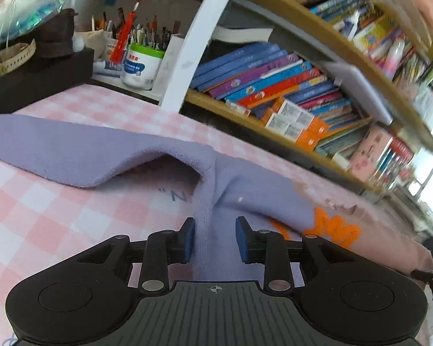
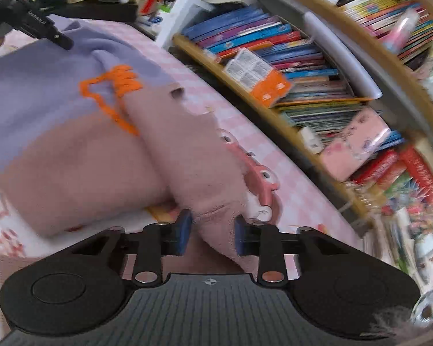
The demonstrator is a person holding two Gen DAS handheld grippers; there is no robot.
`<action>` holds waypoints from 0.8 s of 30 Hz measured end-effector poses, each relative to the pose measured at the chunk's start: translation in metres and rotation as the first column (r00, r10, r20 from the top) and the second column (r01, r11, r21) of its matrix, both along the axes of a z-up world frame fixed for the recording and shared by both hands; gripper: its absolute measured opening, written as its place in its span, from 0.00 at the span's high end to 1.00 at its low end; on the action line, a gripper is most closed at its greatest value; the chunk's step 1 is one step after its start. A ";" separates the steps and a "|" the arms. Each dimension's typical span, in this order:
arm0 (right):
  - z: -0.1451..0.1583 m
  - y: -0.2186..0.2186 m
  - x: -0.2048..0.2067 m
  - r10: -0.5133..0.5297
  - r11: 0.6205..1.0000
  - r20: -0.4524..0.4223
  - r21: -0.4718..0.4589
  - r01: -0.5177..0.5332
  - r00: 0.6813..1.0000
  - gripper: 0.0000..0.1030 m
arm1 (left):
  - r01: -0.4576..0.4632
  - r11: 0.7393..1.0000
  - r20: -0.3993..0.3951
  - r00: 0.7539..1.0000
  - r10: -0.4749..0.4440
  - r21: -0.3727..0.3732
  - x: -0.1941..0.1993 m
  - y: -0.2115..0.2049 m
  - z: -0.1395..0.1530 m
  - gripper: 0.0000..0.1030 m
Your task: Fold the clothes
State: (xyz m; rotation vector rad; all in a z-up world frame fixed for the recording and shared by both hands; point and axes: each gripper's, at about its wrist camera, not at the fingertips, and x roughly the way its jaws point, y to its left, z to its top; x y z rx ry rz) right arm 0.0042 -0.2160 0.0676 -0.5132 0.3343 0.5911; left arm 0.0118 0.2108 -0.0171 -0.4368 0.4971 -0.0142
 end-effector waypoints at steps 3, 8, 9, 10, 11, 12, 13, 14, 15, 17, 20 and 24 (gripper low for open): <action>0.020 0.002 -0.007 0.027 0.999 0.031 0.040 -0.029 0.999 0.94 | 0.017 1.000 0.012 1.000 -0.017 -0.004 0.000 -0.002 0.001 0.72; 0.037 0.017 0.025 -0.030 0.999 0.070 -0.022 0.031 0.997 0.94 | 0.036 0.999 0.015 0.999 -0.036 0.006 0.001 -0.007 0.003 0.72; 0.037 0.023 0.040 -0.058 0.996 0.077 -0.056 0.063 0.995 0.94 | 0.034 0.999 0.014 0.999 -0.034 0.005 0.001 -0.007 0.003 0.72; 0.037 0.028 0.054 -0.087 0.991 0.086 -0.090 0.094 0.993 0.94 | 0.035 0.999 0.010 0.999 -0.035 0.002 0.001 -0.007 0.003 0.72; 0.038 0.033 0.069 -0.115 0.984 0.095 -0.124 0.126 0.989 0.94 | 0.035 0.999 0.005 0.999 -0.035 0.000 0.002 -0.007 0.002 0.71; 0.038 0.039 0.083 -0.142 0.975 0.105 -0.157 0.158 0.984 0.94 | 0.035 0.999 -0.006 0.999 -0.035 -0.002 0.004 -0.006 0.002 0.71; 0.039 0.044 0.098 -0.169 0.963 0.116 -0.190 0.189 0.979 0.94 | 0.036 0.999 -0.017 0.999 -0.036 -0.009 0.006 -0.005 0.001 0.71; 0.035 0.049 0.120 -0.204 0.952 0.091 -0.214 0.219 0.975 0.94 | 0.038 0.999 -0.027 0.999 -0.038 -0.017 0.007 -0.005 0.000 0.71; 0.027 0.053 0.142 -0.234 0.942 0.058 -0.234 0.242 0.970 0.94 | 0.041 0.999 -0.035 0.999 -0.042 -0.028 0.009 -0.003 -0.002 0.71; 0.007 0.058 0.182 -0.288 0.920 0.006 -0.277 0.278 0.958 0.94 | 0.050 0.998 -0.039 0.998 -0.052 -0.039 0.010 -0.003 -0.003 0.71; -0.020 0.064 0.210 -0.351 0.882 -0.008 -0.338 0.328 0.936 0.89 | 0.070 0.997 -0.039 0.997 -0.072 -0.044 0.011 -0.003 -0.004 0.72; -0.055 0.073 0.243 -0.431 0.822 -0.010 -0.418 0.388 0.902 0.68 | 0.083 0.994 -0.037 0.996 -0.086 -0.069 0.011 -0.001 -0.005 0.72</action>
